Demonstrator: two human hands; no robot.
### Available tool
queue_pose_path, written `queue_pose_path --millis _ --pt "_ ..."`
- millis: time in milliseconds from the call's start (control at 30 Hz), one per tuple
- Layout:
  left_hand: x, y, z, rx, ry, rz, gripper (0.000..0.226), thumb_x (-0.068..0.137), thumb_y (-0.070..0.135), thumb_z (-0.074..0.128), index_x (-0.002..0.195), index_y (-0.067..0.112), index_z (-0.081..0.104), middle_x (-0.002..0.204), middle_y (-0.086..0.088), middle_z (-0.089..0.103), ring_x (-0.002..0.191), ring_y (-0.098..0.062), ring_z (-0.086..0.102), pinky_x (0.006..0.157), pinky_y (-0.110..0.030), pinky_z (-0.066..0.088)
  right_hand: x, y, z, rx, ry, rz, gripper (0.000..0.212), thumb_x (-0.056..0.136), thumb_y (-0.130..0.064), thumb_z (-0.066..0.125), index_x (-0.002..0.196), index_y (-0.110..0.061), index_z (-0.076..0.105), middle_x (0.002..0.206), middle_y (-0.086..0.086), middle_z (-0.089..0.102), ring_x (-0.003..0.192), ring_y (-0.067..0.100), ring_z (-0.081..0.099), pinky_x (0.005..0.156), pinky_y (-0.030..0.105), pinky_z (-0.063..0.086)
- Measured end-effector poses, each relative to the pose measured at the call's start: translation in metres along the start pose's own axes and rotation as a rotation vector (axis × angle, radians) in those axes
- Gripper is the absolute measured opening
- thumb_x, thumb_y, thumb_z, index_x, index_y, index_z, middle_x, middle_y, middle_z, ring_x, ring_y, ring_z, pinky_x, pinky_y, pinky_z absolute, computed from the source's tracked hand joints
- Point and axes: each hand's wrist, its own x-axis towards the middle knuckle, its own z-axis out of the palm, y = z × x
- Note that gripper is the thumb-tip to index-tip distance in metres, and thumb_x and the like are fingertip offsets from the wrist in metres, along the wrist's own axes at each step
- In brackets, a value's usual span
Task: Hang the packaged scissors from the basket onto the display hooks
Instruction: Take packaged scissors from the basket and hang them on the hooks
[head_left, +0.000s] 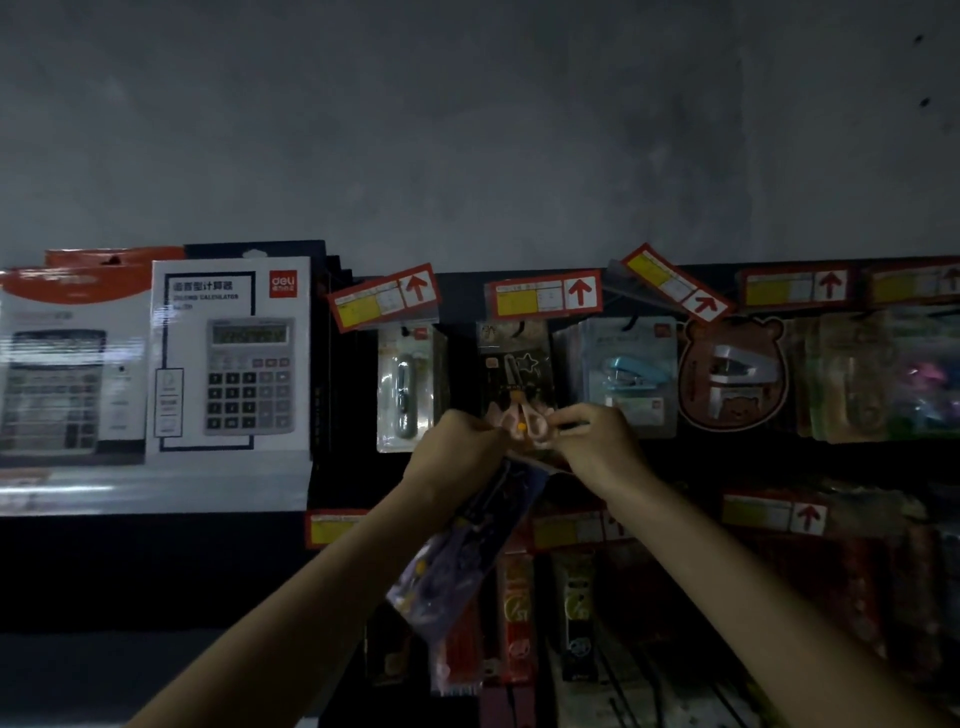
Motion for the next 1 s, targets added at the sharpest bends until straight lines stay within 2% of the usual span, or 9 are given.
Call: queue_pose_path --millis 100,267,433,533,600,667,733,867,1000 --pt "0.009 0.000 0.006 0.014 -0.040 -0.029 0.036 0.086 0.042 0.062 0.083 0.009 0.075 0.081 -0.009 0.071 0.083 -0.028 0.067 0.066 -0.032 0.045 0.002 -0.004 0.000 0.089 -0.038 0.056 0.016 0.088 -0.016 0.074 0.104 -0.015 0.078 0.102 0.001 0.075 0.098 0.020 0.071 0.090 0.034 0.058" --pt "0.021 -0.003 0.017 -0.069 -0.102 -0.082 0.047 0.068 0.046 0.058 0.082 0.004 0.074 0.087 -0.017 0.073 0.089 -0.036 0.070 0.080 -0.040 0.058 0.001 -0.016 0.002 0.064 -0.114 0.248 0.020 0.089 -0.017 0.060 0.100 -0.009 0.075 0.100 0.011 0.076 0.090 0.025 0.070 0.076 0.032 0.055" --pt "0.027 -0.006 0.020 -0.090 -0.119 -0.112 0.052 0.066 0.045 0.058 0.088 0.000 0.072 0.101 -0.025 0.073 0.101 -0.039 0.069 0.072 -0.033 0.049 -0.002 -0.023 0.005 -0.005 -0.180 0.321 0.023 0.093 -0.015 0.054 0.111 -0.012 0.068 0.100 0.006 0.064 0.089 0.020 0.059 0.071 0.029 0.046" --pt "0.032 -0.007 0.020 -0.097 -0.160 -0.130 0.034 0.092 0.023 0.061 0.103 -0.008 0.071 0.104 -0.025 0.070 0.099 -0.035 0.067 0.075 -0.030 0.045 -0.002 -0.025 0.006 -0.020 -0.220 0.343 0.023 0.093 -0.015 0.053 0.111 -0.012 0.068 0.099 0.006 0.063 0.086 0.018 0.058 0.067 0.028 0.046" --pt "0.035 -0.011 0.020 -0.097 -0.168 -0.156 0.028 0.095 0.012 0.058 0.107 -0.010 0.070 0.101 -0.021 0.069 0.094 -0.030 0.066 0.077 -0.030 0.047 -0.002 -0.026 0.006 -0.017 -0.244 0.359 0.022 0.094 -0.015 0.052 0.110 -0.012 0.068 0.095 0.005 0.062 0.081 0.017 0.058 0.065 0.027 0.046" --pt "0.035 -0.012 0.020 -0.134 -0.178 -0.168 0.028 0.092 0.013 0.062 0.108 -0.007 0.072 0.102 -0.016 0.072 0.095 -0.028 0.068 0.081 -0.032 0.053 -0.002 -0.027 0.006 -0.028 -0.257 0.359 0.018 0.096 -0.017 0.052 0.107 -0.015 0.067 0.096 0.003 0.059 0.082 0.016 0.055 0.065 0.027 0.044" --pt "0.027 -0.005 0.017 -0.149 -0.187 -0.160 0.032 0.088 0.021 0.066 0.105 -0.005 0.073 0.099 -0.016 0.072 0.093 -0.027 0.068 0.077 -0.030 0.049 -0.002 -0.027 0.005 -0.013 -0.264 0.364 0.013 0.096 -0.019 0.053 0.094 -0.019 0.066 0.095 0.003 0.059 0.085 0.017 0.055 0.074 0.030 0.048" --pt "0.014 0.001 0.007 -0.119 -0.150 -0.085 0.055 0.045 0.057 0.058 0.070 0.011 0.074 0.076 -0.012 0.071 0.079 -0.029 0.068 0.071 -0.033 0.048 -0.002 -0.025 0.003 0.059 -0.266 0.379 0.017 0.094 -0.021 0.054 0.084 -0.018 0.067 0.093 0.004 0.066 0.091 0.021 0.061 0.089 0.036 0.051" --pt "0.003 -0.003 -0.007 -0.026 -0.097 0.001 0.042 0.057 0.047 0.057 0.079 0.020 0.080 0.080 -0.004 0.077 0.086 -0.024 0.072 0.084 -0.045 0.059 -0.002 -0.024 0.001 0.088 -0.262 0.377 0.018 0.098 -0.019 0.054 0.087 -0.016 0.068 0.098 0.007 0.067 0.099 0.024 0.063 0.103 0.040 0.050"
